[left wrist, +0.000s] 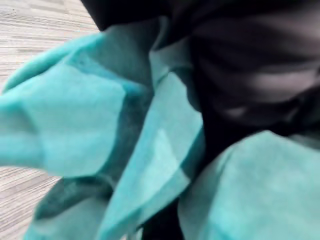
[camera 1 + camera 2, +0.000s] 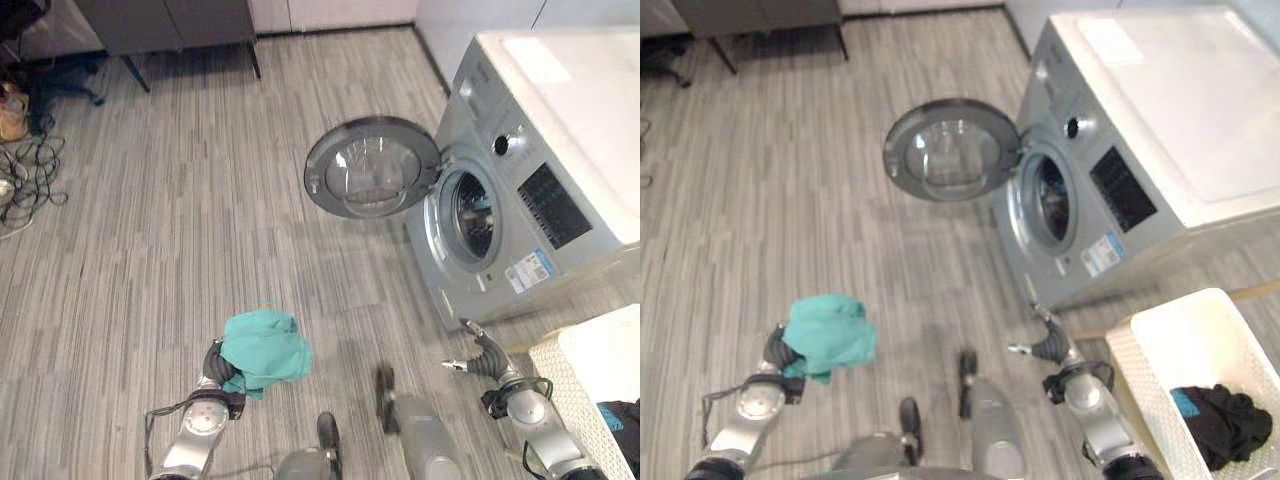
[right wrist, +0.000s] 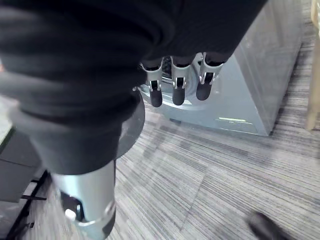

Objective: Grab the laundry basket,head to the washer,open it,put in the laundry and shut it.

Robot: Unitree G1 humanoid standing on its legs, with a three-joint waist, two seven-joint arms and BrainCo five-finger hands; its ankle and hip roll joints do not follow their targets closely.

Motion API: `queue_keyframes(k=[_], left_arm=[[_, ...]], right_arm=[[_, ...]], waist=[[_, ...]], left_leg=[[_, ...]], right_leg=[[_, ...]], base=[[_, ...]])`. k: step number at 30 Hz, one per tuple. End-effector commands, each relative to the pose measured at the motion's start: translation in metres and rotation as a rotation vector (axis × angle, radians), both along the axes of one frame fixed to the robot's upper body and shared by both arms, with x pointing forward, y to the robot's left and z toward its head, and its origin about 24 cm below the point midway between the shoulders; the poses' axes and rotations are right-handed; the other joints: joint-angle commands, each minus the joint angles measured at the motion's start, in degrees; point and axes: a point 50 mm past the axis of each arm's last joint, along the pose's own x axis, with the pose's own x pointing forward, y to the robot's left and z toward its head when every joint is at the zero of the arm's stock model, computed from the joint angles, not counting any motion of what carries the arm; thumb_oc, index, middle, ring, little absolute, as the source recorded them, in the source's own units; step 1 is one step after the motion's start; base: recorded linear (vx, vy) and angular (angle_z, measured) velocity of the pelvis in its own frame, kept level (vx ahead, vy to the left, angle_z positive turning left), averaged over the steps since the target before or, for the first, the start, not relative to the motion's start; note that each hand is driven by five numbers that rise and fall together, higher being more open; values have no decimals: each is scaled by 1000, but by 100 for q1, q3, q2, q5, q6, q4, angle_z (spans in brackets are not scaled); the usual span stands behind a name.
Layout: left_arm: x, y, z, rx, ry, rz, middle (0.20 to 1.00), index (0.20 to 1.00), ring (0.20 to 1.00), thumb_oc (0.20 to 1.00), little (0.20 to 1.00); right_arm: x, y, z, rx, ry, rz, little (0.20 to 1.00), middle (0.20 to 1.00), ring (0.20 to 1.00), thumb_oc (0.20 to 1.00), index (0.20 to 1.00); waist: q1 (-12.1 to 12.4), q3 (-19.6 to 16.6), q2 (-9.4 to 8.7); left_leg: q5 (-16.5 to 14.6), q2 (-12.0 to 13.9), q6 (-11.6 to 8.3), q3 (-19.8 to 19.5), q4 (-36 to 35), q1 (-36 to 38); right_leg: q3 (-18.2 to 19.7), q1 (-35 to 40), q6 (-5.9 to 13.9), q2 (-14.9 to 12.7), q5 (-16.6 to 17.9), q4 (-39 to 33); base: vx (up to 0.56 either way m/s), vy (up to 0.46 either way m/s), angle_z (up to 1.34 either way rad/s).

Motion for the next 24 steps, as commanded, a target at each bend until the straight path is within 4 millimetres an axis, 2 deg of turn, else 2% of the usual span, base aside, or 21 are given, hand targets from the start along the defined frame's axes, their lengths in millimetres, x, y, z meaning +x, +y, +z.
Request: queue_keyframes(k=[1, 2, 4, 5, 6, 7, 8, 10, 11, 12, 13, 14, 16, 17, 18, 19, 20, 21, 22, 23, 24], left_arm=[[1, 2, 14, 15, -77, -41, 200, 200, 200, 200, 200], [0, 1, 11, 7, -65, -40, 200, 200, 200, 200, 200], [0, 1, 11, 7, -65, -40, 200, 200, 200, 200, 200], [-1, -8, 6, -37, -48, -57, 200, 200, 200, 200, 200], [-2, -11, 5, -59, -46, -63, 200, 200, 200, 200, 200], [-2, -11, 5, -59, -46, -63, 200, 200, 200, 200, 200], [-2, -15, 5, -70, -48, -76, 200, 200, 200, 200, 200], [0, -16, 6, -70, -50, -82, 200, 200, 200, 200, 200], [2, -18, 6, -70, -53, -90, 200, 200, 200, 200, 200], [2, -18, 6, -70, -53, -90, 200, 200, 200, 200, 200], [2, -18, 8, -59, -56, -106, 200, 200, 200, 200, 200], [3, -18, 10, -48, -61, -115, 200, 200, 200, 200, 200], [4, -17, 11, -33, -64, -126, 200, 200, 200, 200, 200], [4, -18, 12, -25, -69, -132, 200, 200, 200, 200, 200], [4, -18, 12, -25, -69, -132, 200, 200, 200, 200, 200], [4, -18, 13, -23, -71, -134, 200, 200, 200, 200, 200], [4, -19, 13, -21, -73, -137, 200, 200, 200, 200, 200], [5, -20, 14, -21, -79, -139, 200, 200, 200, 200, 200], [5, -20, 14, -21, -79, -139, 200, 200, 200, 200, 200], [5, -21, 13, -22, -78, -143, 200, 200, 200, 200, 200], [6, -25, 13, -24, -72, -170, 200, 200, 200, 200, 200]], right_arm=[[-4, -10, 3, -28, -14, -2, 1000, 1000, 1000, 1000, 1000], [-6, -12, 2, -33, -5, -6, 1000, 1000, 1000, 1000, 1000], [-6, -12, 2, -33, -5, -5, 1000, 1000, 1000, 1000, 1000], [-5, -16, 2, -52, -7, -9, 1000, 1000, 1000, 1000, 1000], [-4, -17, 5, -48, -16, -12, 1000, 1000, 1000, 1000, 1000], [-4, -17, 5, -48, -16, -12, 1000, 1000, 1000, 1000, 1000], [0, -21, 9, -50, -35, -21, 1000, 1000, 1000, 1000, 1000], [1, -23, 9, -59, -33, -27, 1000, 1000, 1000, 1000, 1000], [2, -25, 11, -70, -37, -29, 1000, 1000, 1000, 1000, 1000], [2, -25, 11, -70, -37, -29, 1000, 1000, 1000, 1000, 1000], [3, -27, 12, -80, -44, -35, 1000, 1000, 1000, 1000, 1000], [2, -28, 11, -78, -41, -44, 1000, 1000, 1000, 1000, 1000], [1, -28, 9, -76, -31, -49, 1000, 1000, 1000, 1000, 1000], [0, -27, 7, -78, -25, -47, 1000, 1000, 1000, 1000, 1000], [0, -27, 7, -78, -26, -47, 1000, 1000, 1000, 1000, 1000], [0, -26, 6, -81, -25, -43, 1000, 1000, 1000, 1000, 1000], [0, -26, 5, -85, -21, -41, 1000, 1000, 1000, 1000, 1000], [2, -23, 4, -87, -21, -35, 1000, 1000, 1000, 1000, 1000], [2, -23, 4, -87, -21, -35, 1000, 1000, 1000, 1000, 1000], [2, -22, 4, -84, -21, -28, 1000, 1000, 1000, 1000, 1000], [0, -22, 1, -70, -11, -39, 1000, 1000, 1000, 1000, 1000]], waist=[[-161, -236, 90], [-196, -288, 161], [-214, -302, 136], [-290, -369, 230], [-341, -404, 215], [-347, -412, 211], [-290, -371, 147], [-230, -330, 103], [-171, -300, 38], [-170, -300, 40], [-86, -279, -57], [-59, -260, -99], [68, -225, -128], [216, -182, -88], [219, -187, -92], [280, -173, -75], [331, -167, -61], [411, -168, -58], [417, -176, -50], [417, -203, -44], [346, -316, -37]], left_leg=[[-820, -360, -228, -445, -12, 1177], [-802, -283, -330, -469, 182, 1213], [-777, -309, -328, -484, 182, 1185], [-520, -79, -657, -293, 740, 1089], [-248, 82, -803, -155, 1296, 864], [-244, 77, -802, -161, 1296, 854], [305, 454, -922, 235, 2640, 303], [235, 516, -848, 365, 2789, 54], [97, 549, -765, 438, 2822, -230], [95, 551, -765, 439, 2824, -231], [-90, 590, -648, 470, 2402, -606], [-116, 586, -633, 409, 2088, -758], [201, 574, -680, 168, 1464, -1104], [665, 507, -799, -276, 839, -1239], [701, 504, -800, -272, 803, -1236], [889, 500, -850, -514, 605, -1311], [1045, 511, -890, -776, 415, -1376], [1162, 495, -926, -1275, 292, -1481], [1179, 505, -928, -1274, 284, -1497], [1065, 501, -919, -1462, 245, -1398], [978, 469, -897, -1407, 456, -1330]], right_leg=[[-142, 568, 58, 128, 773, -637], [-110, 647, -12, 147, 797, -538], [-110, 628, -11, 117, 814, -548], [-135, 834, -133, 128, 812, -503], [-197, 986, -198, 95, 786, -547], [-200, 979, -197, 88, 787, -548], [-107, 1510, -444, 263, 489, -704], [-44, 1651, -480, 264, 401, -743], [45, 1778, -483, 238, 325, -780], [46, 1777, -483, 239, 325, -780], [218, 2000, -419, 202, 200, -836], [315, 2070, -404, 188, 145, -820], [555, 2305, -393, 243, 13, -827], [824, 2492, -410, 391, -115, -779], [827, 2479, -412, 389, -101, -783], [979, 2550, -418, 440, -154, -746], [1142, 2612, -423, 474, -215, -671], [1531, 2722, -402, 512, -361, -475], [1535, 2703, -402, 521, -344, -478], [1725, 2711, -392, 549, -436, -367], [1906, 2782, -320, 447, -465, -325]], base=[[425, -154, 56], [398, -160, 60], [174, -99, 95], [326, -200, 83], [326, -200, 63], [384, -210, 62], [362, -180, 39], [255, -115, -54], [76, -20, -101], [268, -10, -115], [289, 30, -60], [397, 54, -60], [349, 100, -52], [293, 104, -62], [316, 133, -85], [214, 119, -108], [445, 270, -120], [328, 214, -123], [309, 209, -122], [300, 248, -167], [309, 251, -146]])
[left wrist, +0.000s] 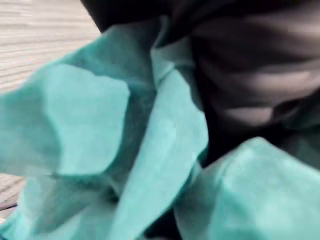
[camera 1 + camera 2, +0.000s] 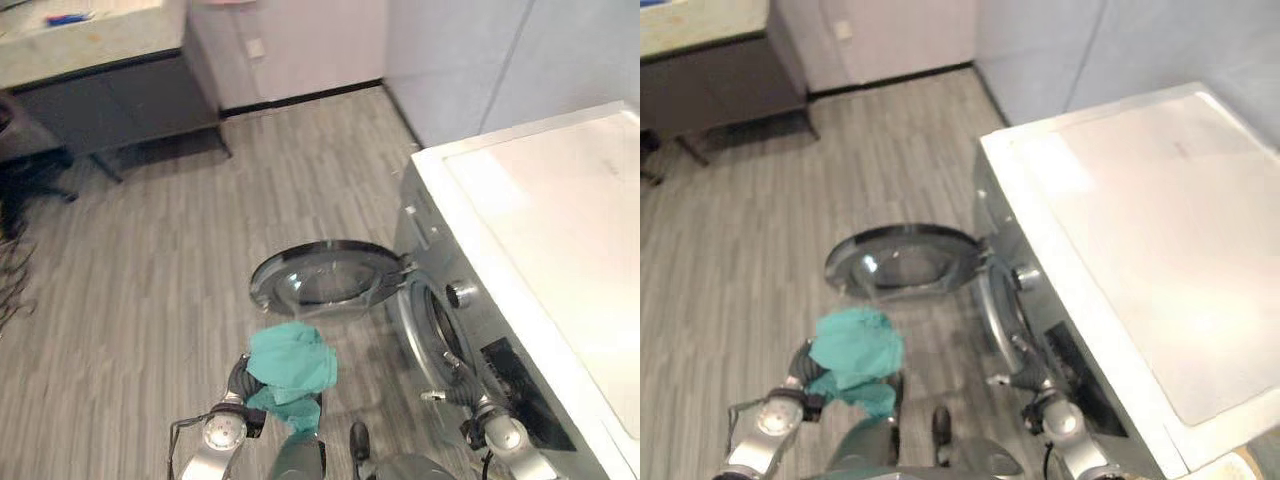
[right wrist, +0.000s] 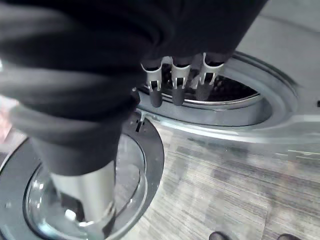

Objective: Grab the laundry basket,head to the washer,open it,put in the laundry and shut it.

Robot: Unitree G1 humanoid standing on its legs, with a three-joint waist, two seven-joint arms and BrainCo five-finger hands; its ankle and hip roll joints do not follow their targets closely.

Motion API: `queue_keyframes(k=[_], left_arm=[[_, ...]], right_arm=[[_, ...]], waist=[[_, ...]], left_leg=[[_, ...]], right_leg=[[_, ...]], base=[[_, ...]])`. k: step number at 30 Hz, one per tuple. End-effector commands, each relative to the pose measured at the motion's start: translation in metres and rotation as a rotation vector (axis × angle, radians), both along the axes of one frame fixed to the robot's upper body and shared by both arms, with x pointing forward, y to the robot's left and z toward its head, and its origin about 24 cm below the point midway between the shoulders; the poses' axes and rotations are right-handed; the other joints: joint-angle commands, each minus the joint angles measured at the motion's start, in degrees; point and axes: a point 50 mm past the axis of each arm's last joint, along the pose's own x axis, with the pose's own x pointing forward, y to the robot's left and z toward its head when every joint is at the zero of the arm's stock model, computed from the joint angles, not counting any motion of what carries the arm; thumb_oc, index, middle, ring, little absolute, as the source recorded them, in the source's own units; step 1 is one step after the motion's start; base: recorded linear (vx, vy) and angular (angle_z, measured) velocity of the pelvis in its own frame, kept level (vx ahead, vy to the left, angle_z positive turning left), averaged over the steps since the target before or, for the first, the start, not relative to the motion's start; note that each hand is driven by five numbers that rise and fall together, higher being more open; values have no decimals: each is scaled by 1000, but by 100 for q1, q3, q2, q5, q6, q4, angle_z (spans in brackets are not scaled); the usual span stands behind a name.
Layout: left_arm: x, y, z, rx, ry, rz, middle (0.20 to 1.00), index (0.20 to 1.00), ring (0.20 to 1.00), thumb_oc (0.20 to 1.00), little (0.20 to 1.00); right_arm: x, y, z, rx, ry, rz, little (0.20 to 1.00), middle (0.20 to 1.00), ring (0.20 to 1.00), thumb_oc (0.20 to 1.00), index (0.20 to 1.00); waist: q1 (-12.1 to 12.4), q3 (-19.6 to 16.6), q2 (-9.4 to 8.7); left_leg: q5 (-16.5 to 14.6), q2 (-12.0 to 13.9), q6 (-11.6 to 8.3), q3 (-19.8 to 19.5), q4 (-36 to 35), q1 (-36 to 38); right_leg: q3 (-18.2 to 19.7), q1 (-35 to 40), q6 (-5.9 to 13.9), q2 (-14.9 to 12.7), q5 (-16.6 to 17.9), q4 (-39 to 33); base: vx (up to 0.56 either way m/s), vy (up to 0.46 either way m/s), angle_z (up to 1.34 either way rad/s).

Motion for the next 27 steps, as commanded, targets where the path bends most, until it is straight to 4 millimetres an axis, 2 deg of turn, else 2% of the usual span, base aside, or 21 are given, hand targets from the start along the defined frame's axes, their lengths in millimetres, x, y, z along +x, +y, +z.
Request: queue_keyframes(k=[1, 2, 3, 7, 8, 9, 10, 11, 12, 16, 17, 19, 20, 21, 22, 23, 24, 25, 27], left_arm=[[18, 2, 24, 39, -134, -53, 200, 200, 200, 200, 200], [19, 2, 25, 54, -131, -69, 200, 200, 200, 200, 200], [19, 2, 25, 54, -131, -69, 200, 200, 200, 200, 200], [26, 8, 31, 109, -148, -88, 200, 200, 200, 200, 200], [28, 11, 34, 126, -162, -77, 200, 200, 200, 200, 200], [30, 13, 36, 132, -172, -72, 200, 200, 200, 200, 200], [31, 18, 41, 137, -192, -53, 200, 200, 200, 200, 200], [31, 18, 41, 138, -192, -53, 200, 200, 200, 200, 200], [29, 19, 40, 135, -189, -51, 200, 200, 200, 200, 200], [23, 25, 33, 143, -149, -23, 200, 200, 200, 200, 200], [19, 23, 31, 144, -139, -38, 200, 200, 200, 200, 200], [19, 23, 31, 144, -138, -38, 200, 200, 200, 200, 200], [16, 22, 28, 143, -125, -45, 200, 200, 200, 200, 200], [14, 21, 26, 136, -119, -48, 200, 200, 200, 200, 200], [14, 20, 26, 134, -116, -52, 200, 200, 200, 200, 200], [14, 20, 26, 138, -117, -50, 200, 200, 200, 200, 200], [17, 16, 27, 122, -126, -56, 200, 200, 200, 200, 200], [18, 13, 26, 115, -128, -60, 200, 200, 200, 200, 200], [18, 13, 26, 115, -129, -60, 200, 200, 200, 200, 200]], right_arm=[[15, -61, 27, -161, -111, -110, 1000, 1000, 1000, 1000, 1000], [13, -61, 25, -159, -101, -110, 1000, 1000, 1000, 1000, 1000], [13, -61, 25, -159, -101, -110, 1000, 1000, 1000, 1000, 1000], [17, -55, 24, -157, -97, -94, 1000, 1000, 1000, 1000, 1000], [20, -52, 25, -149, -106, -86, 1000, 1000, 1000, 1000, 1000], [22, -47, 26, -138, -112, -78, 1000, 1000, 1000, 1000, 1000], [24, -41, 26, -121, -124, -63, 1000, 1000, 1000, 1000, 1000], [24, -41, 26, -121, -124, -62, 1000, 1000, 1000, 1000, 1000], [24, -39, 25, -119, -120, -57, 1000, 1000, 1000, 1000, 1000], [23, -39, 21, -135, -99, -51, 1000, 1000, 1000, 1000, 1000], [17, -42, 18, -137, -84, -67, 1000, 1000, 1000, 1000, 1000], [17, -42, 18, -137, -83, -67, 1000, 1000, 1000, 1000, 1000], [12, -45, 16, -138, -70, -76, 1000, 1000, 1000, 1000, 1000], [10, -49, 15, -151, -62, -82, 1000, 1000, 1000, 1000, 1000], [10, -51, 15, -156, -60, -87, 1000, 1000, 1000, 1000, 1000], [13, -53, 18, -167, -70, -82, 1000, 1000, 1000, 1000, 1000], [18, -54, 22, -168, -89, -84, 1000, 1000, 1000, 1000, 1000], [20, -55, 24, -169, -96, -87, 1000, 1000, 1000, 1000, 1000], [20, -55, 24, -169, -97, -87, 1000, 1000, 1000, 1000, 1000]], waist=[[-195, -52, 30], [-277, -124, 29], [-257, -124, 23], [-381, -121, -32], [-375, -108, -40], [-354, -95, -33], [-237, -115, -4], [-239, -117, -2], [-189, -129, 12], [-119, -161, -44], [-196, -197, -90], [-188, -198, -87], [-252, -190, -129], [-245, -154, -119], [-261, -116, -133], [-212, -64, -137], [-100, -4, -105], [-92, -24, -109], [-99, -39, -115]], left_leg=[[-35, 237, -87, 268, 414, 107], [-156, 211, -2, 416, 441, 221], [-164, 212, 1, 438, 443, 227], [-406, 158, 241, 1030, 451, 439], [-442, 188, 281, 1262, 388, 514], [-463, 227, 299, 1440, 314, 578], [-514, 299, 288, 1835, 149, 760], [-496, 302, 288, 1833, 135, 759], [-517, 311, 292, 1975, 82, 862], [-618, 275, 315, 2618, 28, 1113], [-813, 205, 288, 2691, 121, 1212], [-827, 214, 285, 2697, 139, 1210], [-779, 217, 336, 2848, 277, 1111], [-1049, 233, 299, 2840, 679, 1093], [-958, 290, 315, 2871, 885, 953], [-820, 326, 254, 2619, 1178, 820], [-728, 230, 123, 1904, 1295, 627], [-844, 167, 111, 1580, 1147, 595], [-810, 157, 113, 1577, 1120, 579]], right_leg=[[82, -102, 557, -845, -681, 686], [250, -143, 617, -936, -689, 811], [272, -149, 620, -938, -696, 820], [585, -441, 799, -1041, -606, 1230], [475, -586, 829, -1060, -516, 1330], [206, -704, 838, -1126, -474, 1406], [-912, -749, 808, -1435, -521, 1371], [-916, -749, 807, -1431, -502, 1354], [-1456, -683, 758, -1529, -597, 1324], [-2479, -667, 691, -1409, -697, 1267], [-2322, -466, 721, -1282, -854, 917], [-2315, -454, 718, -1274, -845, 898], [-1994, -487, 676, -1153, -668, 749], [-1813, -386, 649, -1151, -723, 628], [-1755, -440, 564, -1121, -596, 577], [-1637, -457, 536, -1102, -558, 561], [-1469, -455, 531, -1077, -506, 464], [-1373, -446, 585, -1111, -481, 403], [-1378, -466, 585, -1118, -462, 392]], base=[[350, 362, -138], [136, 175, -72], [187, 269, -74], [58, 242, -78], [-23, 197, -107], [-17, 248, -130], [-12, 173, -147], [20, 160, -131], [27, 88, -165], [29, 99, -97], [102, -8, -97], [20, -18, -60], [48, 14, -9], [-47, -11, -14], [9, 38, -51], [-126, 60, -65], [-10, 126, -79], [-9, 95, -89], [47, 76, -98]])
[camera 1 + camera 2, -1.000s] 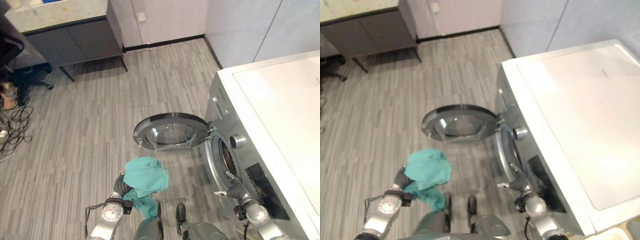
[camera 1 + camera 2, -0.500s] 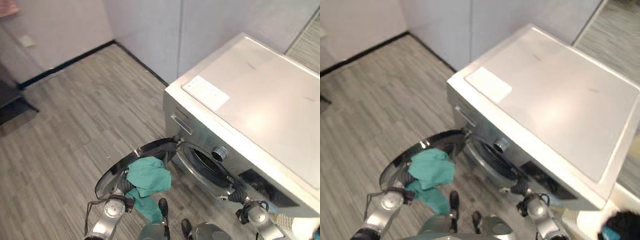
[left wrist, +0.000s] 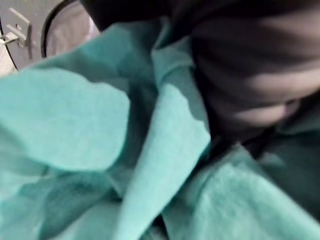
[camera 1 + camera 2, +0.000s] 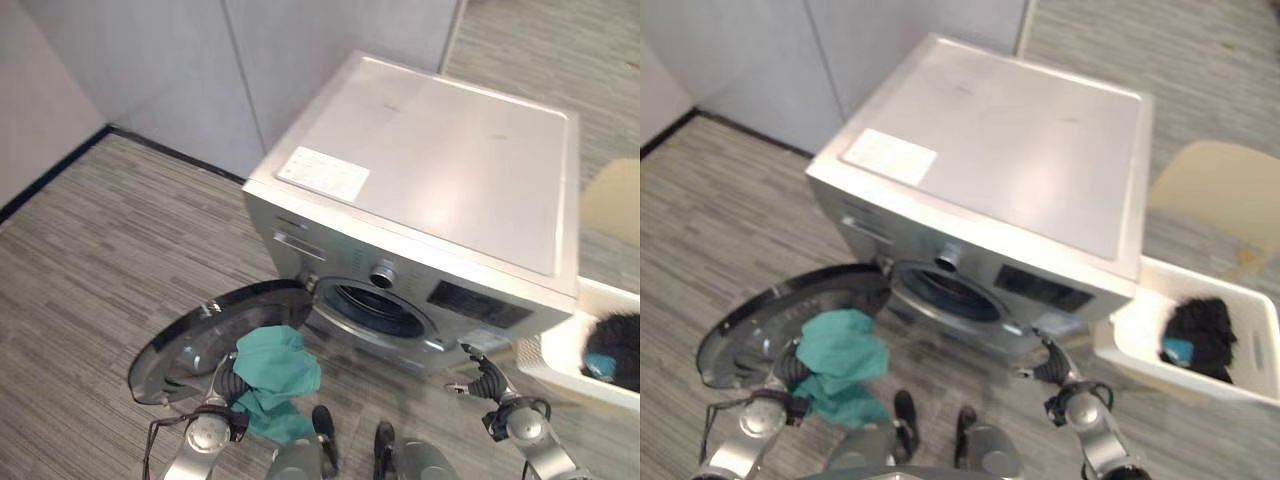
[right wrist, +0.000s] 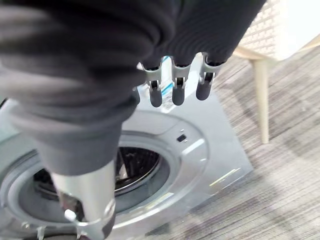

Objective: Grab the laundry basket,head to the washer,open it,put in the laundry and shut it.

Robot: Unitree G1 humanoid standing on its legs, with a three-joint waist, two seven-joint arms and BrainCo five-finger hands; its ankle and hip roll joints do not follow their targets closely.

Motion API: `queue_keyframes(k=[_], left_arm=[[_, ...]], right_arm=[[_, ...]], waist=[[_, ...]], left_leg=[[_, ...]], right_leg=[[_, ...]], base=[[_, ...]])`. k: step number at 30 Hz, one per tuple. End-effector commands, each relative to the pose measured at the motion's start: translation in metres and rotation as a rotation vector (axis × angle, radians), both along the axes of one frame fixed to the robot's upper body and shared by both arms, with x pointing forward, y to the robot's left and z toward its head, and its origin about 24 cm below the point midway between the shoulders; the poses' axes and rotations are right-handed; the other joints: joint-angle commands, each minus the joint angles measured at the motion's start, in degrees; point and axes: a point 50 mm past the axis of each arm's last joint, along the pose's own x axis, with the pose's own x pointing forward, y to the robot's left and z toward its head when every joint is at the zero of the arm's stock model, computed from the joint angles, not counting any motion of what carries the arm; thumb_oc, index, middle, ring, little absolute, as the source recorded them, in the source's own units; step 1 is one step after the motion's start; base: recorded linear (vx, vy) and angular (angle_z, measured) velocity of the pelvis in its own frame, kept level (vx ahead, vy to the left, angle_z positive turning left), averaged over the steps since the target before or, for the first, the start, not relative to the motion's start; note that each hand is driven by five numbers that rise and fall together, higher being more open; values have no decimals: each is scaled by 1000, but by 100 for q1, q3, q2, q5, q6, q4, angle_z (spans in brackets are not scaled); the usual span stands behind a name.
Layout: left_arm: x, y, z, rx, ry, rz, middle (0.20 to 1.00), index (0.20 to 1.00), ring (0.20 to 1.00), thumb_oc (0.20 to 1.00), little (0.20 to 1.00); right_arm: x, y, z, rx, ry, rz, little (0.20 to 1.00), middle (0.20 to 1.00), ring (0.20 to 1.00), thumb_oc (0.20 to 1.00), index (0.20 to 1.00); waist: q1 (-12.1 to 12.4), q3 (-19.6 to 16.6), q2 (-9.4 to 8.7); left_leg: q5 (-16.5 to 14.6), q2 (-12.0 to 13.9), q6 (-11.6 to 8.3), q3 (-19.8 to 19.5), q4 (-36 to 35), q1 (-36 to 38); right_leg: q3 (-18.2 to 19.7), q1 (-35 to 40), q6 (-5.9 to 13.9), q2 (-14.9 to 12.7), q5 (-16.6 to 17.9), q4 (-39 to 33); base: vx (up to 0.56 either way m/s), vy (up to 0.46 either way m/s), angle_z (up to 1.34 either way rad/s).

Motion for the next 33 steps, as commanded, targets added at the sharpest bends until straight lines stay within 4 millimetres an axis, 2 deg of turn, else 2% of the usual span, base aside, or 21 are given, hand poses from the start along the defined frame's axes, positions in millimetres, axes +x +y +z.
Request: queue_keyframes(k=[1, 3, 4, 6, 7, 8, 10, 12, 13, 14, 15, 18, 21, 22, 24, 25, 27, 28, 29, 31, 33], left_arm=[[28, -11, 21, -12, -151, -33, 200, 200, 200, 200, 200], [36, -17, 23, -12, -163, -48, 200, 200, 200, 200, 200], [38, -20, 23, -17, -165, -64, 200, 200, 200, 200, 200], [42, -26, 24, -13, -164, -93, 200, 200, 200, 200, 200], [43, -26, 24, -14, -164, -94, 200, 200, 200, 200, 200], [46, -26, 29, 4, -183, -115, 200, 200, 200, 200, 200], [55, -20, 39, 43, -224, -117, 200, 200, 200, 200, 200], [58, -18, 43, 55, -238, -112, 200, 200, 200, 200, 200], [60, -15, 46, 67, -253, -106, 200, 200, 200, 200, 200], [63, -12, 51, 74, -275, -87, 200, 200, 200, 200, 200], [64, -11, 52, 69, -285, -75, 200, 200, 200, 200, 200], [69, -12, 56, 53, -314, -40, 200, 200, 200, 200, 200], [86, -13, 69, 40, -395, 38, 200, 200, 200, 200, 200], [86, -13, 69, 39, -396, 38, 200, 200, 200, 200, 200], [95, -17, 81, 67, -452, 32, 200, 200, 200, 200, 200], [106, -20, 100, 96, -537, 23, 200, 200, 200, 200, 200], [112, -21, 110, 118, -580, 20, 200, 200, 200, 200, 200], [116, -22, 119, 138, -620, 16, 200, 200, 200, 200, 200], [126, -26, 140, 154, -706, 17, 200, 200, 200, 200, 200], [131, -27, 150, 169, -747, 20, 200, 200, 200, 200, 200], [146, -30, 185, 184, -881, 49, 200, 200, 200, 200, 200]], right_arm=[[14, -13, 18, -49, -89, 4, 1000, 1000, 1000, 1000, 1000], [15, -17, 18, -69, -90, -13, 1000, 1000, 1000, 1000, 1000], [13, -19, 16, -66, -82, -25, 1000, 1000, 1000, 1000, 1000], [10, -22, 16, -67, -80, -42, 1000, 1000, 1000, 1000, 1000], [10, -22, 16, -67, -80, -42, 1000, 1000, 1000, 1000, 1000], [14, -23, 20, -75, -96, -46, 1000, 1000, 1000, 1000, 1000], [22, -20, 22, -61, -117, -59, 1000, 1000, 1000, 1000, 1000], [26, -17, 23, -58, -124, -55, 1000, 1000, 1000, 1000, 1000], [28, -15, 24, -55, -130, -49, 1000, 1000, 1000, 1000, 1000], [33, -12, 27, -51, -151, -45, 1000, 1000, 1000, 1000, 1000], [35, -12, 29, -52, -158, -46, 1000, 1000, 1000, 1000, 1000], [39, -12, 32, -47, -176, -56, 1000, 1000, 1000, 1000, 1000], [53, -10, 47, -29, -254, -83, 1000, 1000, 1000, 1000, 1000], [53, -10, 47, -29, -255, -84, 1000, 1000, 1000, 1000, 1000], [58, -9, 55, -17, -298, -98, 1000, 1000, 1000, 1000, 1000], [65, -9, 70, -3, -377, -106, 1000, 1000, 1000, 1000, 1000], [68, -9, 77, 6, -406, -114, 1000, 1000, 1000, 1000, 1000], [71, -10, 83, 12, -439, -122, 1000, 1000, 1000, 1000, 1000], [75, -9, 94, 40, -500, -143, 1000, 1000, 1000, 1000, 1000], [76, -9, 97, 46, -520, -151, 1000, 1000, 1000, 1000, 1000], [79, -8, 107, 69, -580, -162, 1000, 1000, 1000, 1000, 1000]], waist=[[-116, -51, 149], [-126, -42, 178], [-171, -72, 218], [-358, -81, 305], [-350, -84, 305], [-456, 36, 307], [-498, 255, 218], [-468, 293, 188], [-429, 336, 164], [-358, 441, 134], [-360, 512, 133], [-323, 690, 119], [-363, 921, 132], [-365, 899, 142], [-432, 948, 147], [-488, 998, 196], [-521, 947, 233], [-534, 956, 265], [-576, 983, 323], [-592, 929, 372], [-641, 884, 441]], left_leg=[[-304, 147, -174, -708, -221, 244], [-63, 178, -221, -1109, -489, 35], [-64, 191, -197, -1155, -679, 90], [-20, 234, -173, -996, -845, 236], [-25, 235, -172, -988, -840, 232], [-102, 138, -78, -856, -714, 146], [-303, 127, 40, -401, -486, 97], [-338, 160, 54, -220, -461, 66], [-387, 190, 64, -67, -422, 66], [-465, 261, 98, 148, -244, -19], [-537, 312, 119, 198, -65, -88], [-689, 336, 195, 227, 435, -420], [-1162, 375, 272, 123, 1512, -1282], [-1184, 385, 273, 116, 1556, -1333], [-1306, 487, 284, 52, 2154, -1861], [-1432, 580, 319, -13, 2710, -2458], [-1511, 628, 324, -52, 3002, -2829], [-1572, 677, 345, -89, 3230, -3101], [-1662, 741, 357, -150, 3733, -3679], [-1721, 785, 360, -212, 3999, -4042], [-1880, 889, 405, -393, 4605, -4792]], right_leg=[[94, 558, 624, 174, 564, -1118], [275, 495, 650, 127, 587, -1115], [324, 485, 663, 133, 538, -1122], [442, 365, 699, 94, 502, -971], [450, 353, 700, 94, 495, -956], [749, -5, 744, 87, 538, -607], [988, -391, 782, 136, 615, -312], [919, -559, 795, 131, 692, -230], [729, -639, 819, 69, 741, -174], [240, -756, 804, -111, 781, -81], [159, -799, 793, -156, 752, -20], [164, -969, 719, -220, 709, 87], [221, -1861, 591, -172, 416, 941], [217, -1901, 590, -168, 402, 968], [186, -2362, 531, -161, 283, 1403], [203, -2904, 464, -148, 144, 1832], [205, -3238, 443, -126, 76, 2070], [200, -3528, 407, -118, 0, 2339], [215, -4068, 344, -106, -141, 2807], [222, -4414, 308, -99, -227, 3071], [254, -5173, 214, -76, -456, 3742]], base=[[116, 180, -49], [93, 196, -21], [61, 192, -77], [37, 217, -71], [-90, 298, -25], [-141, 278, -34], [-221, 302, -90], [-130, 101, -153], [-129, 34, -129], [-152, 31, -100], [-110, 2, -67], [-125, -17, -35], [-105, -50, -11], [-122, -99, -8], [-151, -104, 2], [-214, -131, 11], [-123, -75, 7], [-138, -82, 4], [-135, -83, 1], [-82, -68, 3], [-73, -80, 1]])
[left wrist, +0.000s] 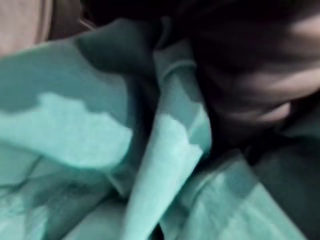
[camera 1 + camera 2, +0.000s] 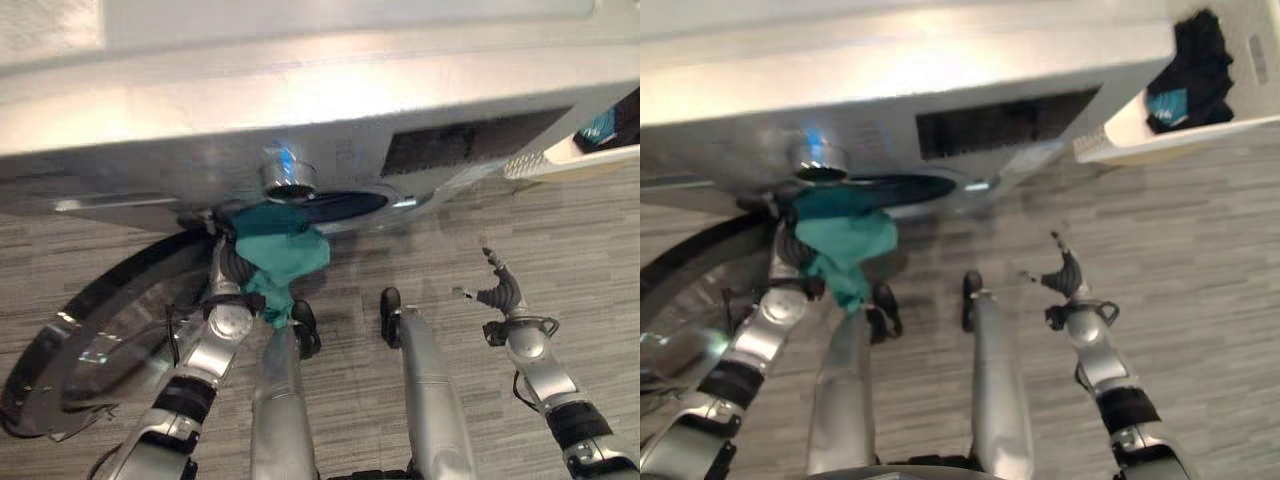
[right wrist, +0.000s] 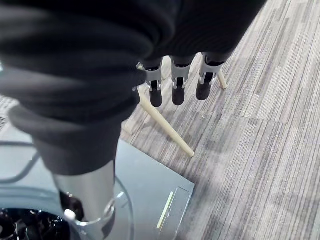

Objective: Grab the laundry basket,head to the washer,open it,put in the laundry and shut it.

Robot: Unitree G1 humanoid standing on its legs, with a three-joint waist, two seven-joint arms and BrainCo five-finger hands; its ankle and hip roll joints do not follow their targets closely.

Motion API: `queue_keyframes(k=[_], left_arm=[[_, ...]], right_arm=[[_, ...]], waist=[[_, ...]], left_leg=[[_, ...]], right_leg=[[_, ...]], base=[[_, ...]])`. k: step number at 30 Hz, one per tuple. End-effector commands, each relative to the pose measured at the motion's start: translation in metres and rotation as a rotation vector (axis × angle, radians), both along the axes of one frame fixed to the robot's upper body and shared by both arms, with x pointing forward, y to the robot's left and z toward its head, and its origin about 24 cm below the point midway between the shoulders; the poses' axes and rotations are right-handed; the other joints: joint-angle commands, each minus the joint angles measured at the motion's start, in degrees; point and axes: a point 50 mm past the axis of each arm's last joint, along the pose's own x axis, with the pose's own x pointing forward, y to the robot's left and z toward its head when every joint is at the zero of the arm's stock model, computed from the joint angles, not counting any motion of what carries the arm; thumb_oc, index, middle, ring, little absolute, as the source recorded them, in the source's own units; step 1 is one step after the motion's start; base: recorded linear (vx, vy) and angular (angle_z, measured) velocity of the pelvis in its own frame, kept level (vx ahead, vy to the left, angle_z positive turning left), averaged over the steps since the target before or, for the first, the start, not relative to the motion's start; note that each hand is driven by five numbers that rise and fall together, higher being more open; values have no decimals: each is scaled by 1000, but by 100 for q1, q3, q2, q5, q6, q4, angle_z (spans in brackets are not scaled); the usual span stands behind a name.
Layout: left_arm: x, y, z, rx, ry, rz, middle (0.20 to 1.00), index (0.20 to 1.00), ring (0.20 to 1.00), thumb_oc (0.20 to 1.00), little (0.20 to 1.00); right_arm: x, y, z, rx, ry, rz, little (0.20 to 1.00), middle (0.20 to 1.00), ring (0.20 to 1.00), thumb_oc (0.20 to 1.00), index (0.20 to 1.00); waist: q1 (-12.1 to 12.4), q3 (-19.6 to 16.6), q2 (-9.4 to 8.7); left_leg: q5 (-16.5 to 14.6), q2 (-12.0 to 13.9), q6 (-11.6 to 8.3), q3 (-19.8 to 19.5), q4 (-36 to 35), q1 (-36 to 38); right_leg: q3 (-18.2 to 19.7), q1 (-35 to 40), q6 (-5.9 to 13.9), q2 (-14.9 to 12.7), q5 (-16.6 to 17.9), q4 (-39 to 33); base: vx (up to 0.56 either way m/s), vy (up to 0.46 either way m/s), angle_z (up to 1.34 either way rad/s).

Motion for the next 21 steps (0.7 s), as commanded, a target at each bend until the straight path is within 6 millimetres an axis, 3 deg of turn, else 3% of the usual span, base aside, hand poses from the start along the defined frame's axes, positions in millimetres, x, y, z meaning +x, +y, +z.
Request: queue_keyframes(k=[1, 2, 3, 4, 5, 6, 7, 8, 9, 10, 11, 12, 15, 18, 21], left_arm=[[4, -7, 31, 33, -180, 17, 200, 200, 200, 200, 200], [14, -6, 55, 50, -260, 35, 200, 200, 200, 200, 200], [15, -7, 56, 51, -262, 34, 200, 200, 200, 200, 200], [21, -6, 74, 73, -315, 42, 200, 200, 200, 200, 200], [29, -4, 107, 105, -408, 70, 200, 200, 200, 200, 200], [30, -4, 108, 106, -411, 70, 200, 200, 200, 200, 200], [34, -3, 123, 115, -447, 82, 200, 200, 200, 200, 200], [39, 1, 157, 163, -530, 118, 200, 200, 200, 200, 200], [40, 1, 159, 165, -533, 117, 200, 200, 200, 200, 200], [46, 6, 192, 193, -586, 162, 200, 200, 200, 200, 200], [47, 4, 195, 195, -591, 159, 200, 200, 200, 200, 200], [49, 12, 223, 271, -615, 207, 200, 200, 200, 200, 200], [51, 20, 248, 308, -626, 254, 200, 200, 200, 200, 200], [42, 36, 292, 378, -673, 344, 200, 200, 200, 200, 200], [36, 36, 308, 388, -721, 361, 200, 200, 200, 200, 200]], right_arm=[[-13, -7, 3, 29, -64, -31, 1000, 1000, 1000, 1000, 1000], [-12, -6, 5, 36, -81, -26, 1000, 1000, 1000, 1000, 1000], [-11, -6, 5, 37, -83, -27, 1000, 1000, 1000, 1000, 1000], [-11, -4, 7, 40, -90, -14, 1000, 1000, 1000, 1000, 1000], [-11, 2, 8, 37, -100, 23, 1000, 1000, 1000, 1000, 1000], [-10, 2, 9, 39, -102, 22, 1000, 1000, 1000, 1000, 1000], [-11, 4, 9, 33, -102, 38, 1000, 1000, 1000, 1000, 1000], [-11, 9, 9, 27, -99, 80, 1000, 1000, 1000, 1000, 1000], [-10, 9, 9, 30, -102, 79, 1000, 1000, 1000, 1000, 1000], [-9, 13, 11, 28, -107, 112, 1000, 1000, 1000, 1000, 1000], [-9, 13, 12, 32, -111, 110, 1000, 1000, 1000, 1000, 1000], [-8, 14, 13, 21, -106, 136, 1000, 1000, 1000, 1000, 1000], [-4, 18, 16, 20, -114, 164, 1000, 1000, 1000, 1000, 1000], [-1, 20, 27, 10, -145, 214, 1000, 1000, 1000, 1000, 1000], [-2, 21, 28, 16, -150, 230, 1000, 1000, 1000, 1000, 1000]], waist=[[-69, -487, 221], [-116, -502, 253], [-111, -528, 261], [-138, -529, 265], [-203, -544, 268], [-199, -548, 267], [-235, -557, 273], [-312, -584, 278], [-304, -585, 271], [-406, -616, 284], [-386, -613, 275], [-473, -640, 306], [-530, -664, 322], [-630, -708, 353], [-660, -724, 381]], left_leg=[[-328, -131, 240, -499, 544, -720], [-404, -85, 258, -594, 853, -1073], [-422, -81, 257, -608, 900, -1144], [-465, -56, 263, -655, 1038, -1283], [-533, -12, 276, -724, 1282, -1551], [-543, -11, 275, -732, 1309, -1585], [-564, 6, 271, -749, 1398, -1685], [-608, 30, 255, -773, 1585, -1894], [-616, 29, 254, -780, 1608, -1926], [-636, 56, 240, -806, 1726, -2119], [-642, 58, 239, -813, 1748, -2156], [-643, 98, 216, -808, 1817, -2298], [-643, 122, 207, -830, 1867, -2474], [-641, 203, 202, -869, 1966, -2754], [-643, 234, 201, -906, 1991, -2878]], right_leg=[[-110, -384, -13, -15, 1, -214], [-66, -730, -68, -12, -105, 100], [-71, -794, -69, -12, -126, 144], [-40, -946, -103, -5, -187, 297], [-16, -1202, -142, 24, -266, 553], [-18, -1233, -143, 23, -278, 579], [-3, -1328, -158, 30, -305, 662], [7, -1551, -185, 63, -359, 854], [5, -1582, -185, 62, -369, 877], [34, -1776, -163, 105, -353, 990], [31, -1810, -163, 105, -358, 1009], [31, -1931, -154, 120, -336, 1051], [28, -2069, -140, 168, -321, 1073], [10, -2304, -96, 243, -271, 1058], [3, -2389, -71, 276, -251, 1070]], base=[[-45, -66, -3], [-10, -38, -1], [-21, -65, 2], [-9, -71, 4], [-13, -72, 3], [-8, -68, -2], [4, -57, -3], [4, -57, -2], [6, -61, -1], [0, 0, 0], [4, -54, -6], [7, -35, -7], [7, -26, -9], [33, -15, -3], [31, -7, -5]])
